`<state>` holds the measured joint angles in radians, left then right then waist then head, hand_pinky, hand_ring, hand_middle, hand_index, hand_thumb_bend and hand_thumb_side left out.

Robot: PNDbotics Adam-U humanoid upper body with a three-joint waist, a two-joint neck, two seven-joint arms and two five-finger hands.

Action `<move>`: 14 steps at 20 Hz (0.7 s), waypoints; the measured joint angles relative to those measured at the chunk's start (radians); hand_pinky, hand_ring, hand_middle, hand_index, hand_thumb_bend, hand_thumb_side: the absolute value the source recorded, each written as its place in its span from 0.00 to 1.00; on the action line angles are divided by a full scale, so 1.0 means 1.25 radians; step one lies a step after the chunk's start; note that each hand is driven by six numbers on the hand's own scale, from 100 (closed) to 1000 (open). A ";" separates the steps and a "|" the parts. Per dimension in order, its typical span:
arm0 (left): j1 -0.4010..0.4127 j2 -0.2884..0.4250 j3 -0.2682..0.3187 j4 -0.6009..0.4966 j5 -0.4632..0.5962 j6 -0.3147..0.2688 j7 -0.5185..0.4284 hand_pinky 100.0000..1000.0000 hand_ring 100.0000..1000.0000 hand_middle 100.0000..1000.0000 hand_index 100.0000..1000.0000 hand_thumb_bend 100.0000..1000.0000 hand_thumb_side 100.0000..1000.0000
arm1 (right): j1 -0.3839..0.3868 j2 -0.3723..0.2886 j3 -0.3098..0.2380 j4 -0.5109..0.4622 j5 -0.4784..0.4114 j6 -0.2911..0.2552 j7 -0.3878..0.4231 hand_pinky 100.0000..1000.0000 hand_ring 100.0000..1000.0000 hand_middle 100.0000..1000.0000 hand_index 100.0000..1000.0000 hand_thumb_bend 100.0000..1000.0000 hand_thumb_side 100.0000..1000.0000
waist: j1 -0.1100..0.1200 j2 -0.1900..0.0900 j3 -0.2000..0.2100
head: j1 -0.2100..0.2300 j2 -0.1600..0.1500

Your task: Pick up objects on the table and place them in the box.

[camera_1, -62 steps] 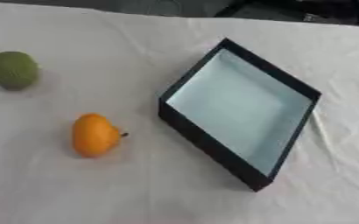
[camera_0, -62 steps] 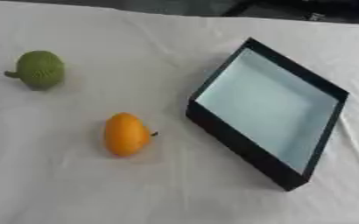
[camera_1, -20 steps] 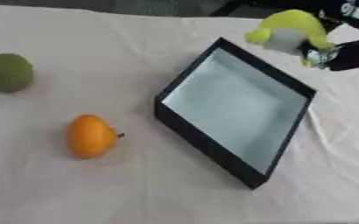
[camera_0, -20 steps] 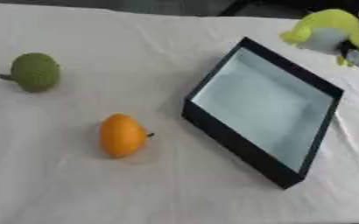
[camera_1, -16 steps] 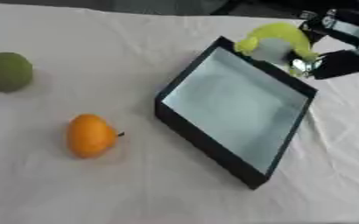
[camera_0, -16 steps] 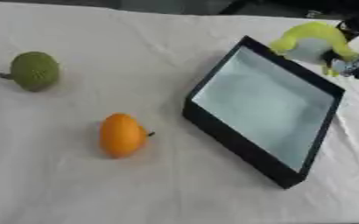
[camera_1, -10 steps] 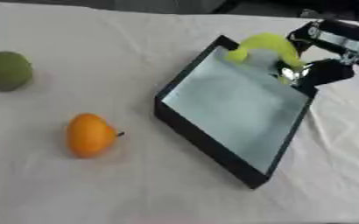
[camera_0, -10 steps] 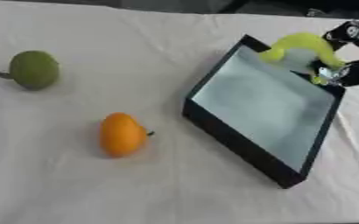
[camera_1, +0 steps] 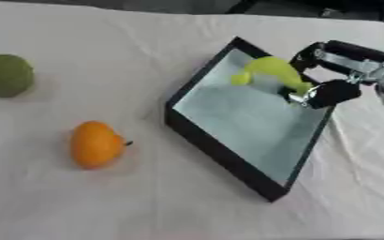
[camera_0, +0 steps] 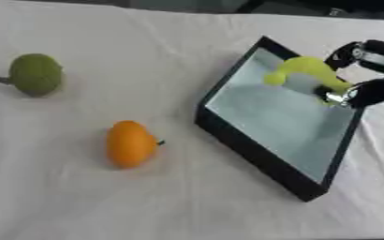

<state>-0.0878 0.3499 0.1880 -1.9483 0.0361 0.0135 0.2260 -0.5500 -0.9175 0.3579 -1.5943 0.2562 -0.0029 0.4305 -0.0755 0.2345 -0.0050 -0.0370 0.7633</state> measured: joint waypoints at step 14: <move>0.000 -0.006 0.000 0.000 0.001 0.000 0.000 0.67 0.54 0.66 0.77 0.00 0.76 | -0.004 -0.001 -0.016 -0.010 0.038 -0.069 0.060 0.93 0.91 0.81 0.87 0.26 0.25 | -0.001 0.001 0.000 | 0.000 0.000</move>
<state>-0.0878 0.3426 0.1880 -1.9483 0.0378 0.0137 0.2257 -0.5545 -0.9191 0.3376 -1.6066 0.3031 -0.0886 0.5052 -0.0771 0.2354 -0.0050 -0.0372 0.7633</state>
